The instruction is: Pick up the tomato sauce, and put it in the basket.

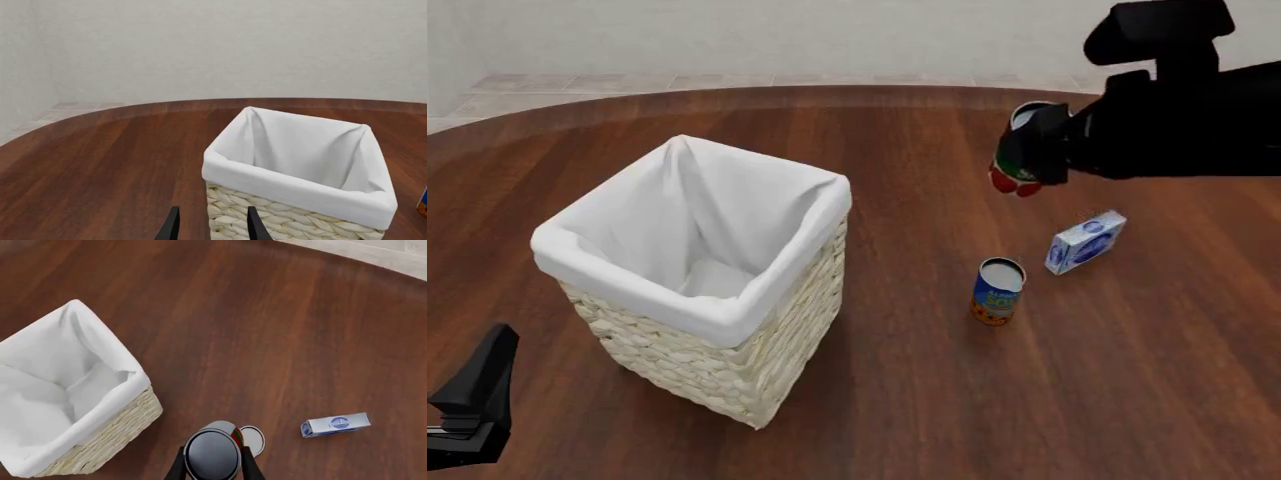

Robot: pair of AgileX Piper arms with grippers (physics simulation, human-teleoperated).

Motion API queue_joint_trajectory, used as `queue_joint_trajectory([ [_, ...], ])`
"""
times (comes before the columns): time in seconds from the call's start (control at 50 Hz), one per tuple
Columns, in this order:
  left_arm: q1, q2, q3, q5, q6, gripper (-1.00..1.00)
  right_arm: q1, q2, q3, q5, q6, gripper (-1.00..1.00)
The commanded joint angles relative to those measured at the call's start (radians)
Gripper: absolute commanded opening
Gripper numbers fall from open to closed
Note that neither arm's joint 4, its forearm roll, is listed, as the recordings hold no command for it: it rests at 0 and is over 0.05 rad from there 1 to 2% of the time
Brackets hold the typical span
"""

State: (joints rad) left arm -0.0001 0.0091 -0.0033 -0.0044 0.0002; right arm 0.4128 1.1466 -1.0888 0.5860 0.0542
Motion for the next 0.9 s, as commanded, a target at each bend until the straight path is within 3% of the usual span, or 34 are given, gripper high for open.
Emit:
queue_joint_trajectory([
  [0.02, 0.000, 0.000, 0.000, 0.000, 0.000, 1.00, 0.027, 0.027, -0.072, 0.026, -0.002, -1.00],
  [0.9, 0.000, 0.000, 0.000, 0.000, 0.000, 1.00, 0.154, 0.160, -0.264, 0.020, -0.045, -1.00],
])
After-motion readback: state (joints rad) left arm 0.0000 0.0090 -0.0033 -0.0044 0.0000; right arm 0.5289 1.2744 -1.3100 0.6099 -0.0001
